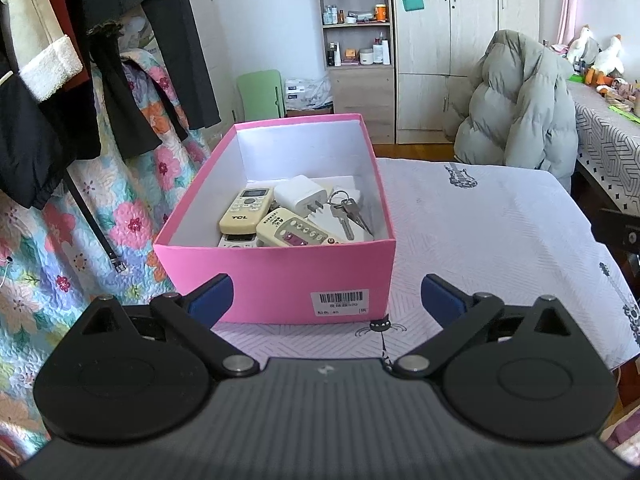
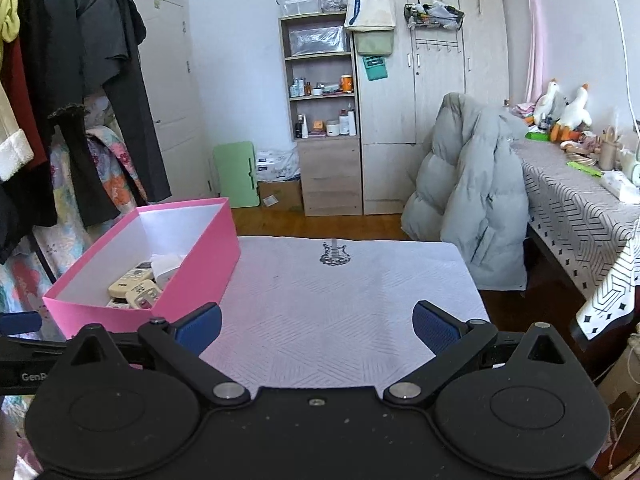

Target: Organize rigid objects

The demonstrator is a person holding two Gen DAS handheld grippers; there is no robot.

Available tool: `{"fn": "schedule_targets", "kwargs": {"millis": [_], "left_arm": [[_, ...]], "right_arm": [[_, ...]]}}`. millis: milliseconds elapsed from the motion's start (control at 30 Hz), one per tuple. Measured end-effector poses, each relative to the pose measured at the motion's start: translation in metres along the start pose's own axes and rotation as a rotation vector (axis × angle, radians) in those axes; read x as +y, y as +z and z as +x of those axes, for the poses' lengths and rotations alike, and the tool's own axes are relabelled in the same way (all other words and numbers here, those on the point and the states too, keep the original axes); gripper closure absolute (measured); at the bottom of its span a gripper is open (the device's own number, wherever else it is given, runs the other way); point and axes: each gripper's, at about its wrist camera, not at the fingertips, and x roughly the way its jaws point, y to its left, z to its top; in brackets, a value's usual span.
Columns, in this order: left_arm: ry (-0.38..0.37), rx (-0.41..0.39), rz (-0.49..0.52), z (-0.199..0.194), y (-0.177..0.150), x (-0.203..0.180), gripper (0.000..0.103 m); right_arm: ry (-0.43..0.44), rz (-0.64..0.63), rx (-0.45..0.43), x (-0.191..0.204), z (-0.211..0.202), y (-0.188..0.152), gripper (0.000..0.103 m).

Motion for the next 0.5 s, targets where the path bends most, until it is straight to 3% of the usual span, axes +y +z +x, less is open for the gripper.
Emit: {"fn": "schedule_targets", "kwargs": {"millis": [500], "left_arm": [[-0.006,0.014,-0.006,0.0015,-0.0018,0.0016,0.000]], "right_arm": [[0.008,-0.018,0.017,0.0036,0.0000,-0.0008,0.000]]}}
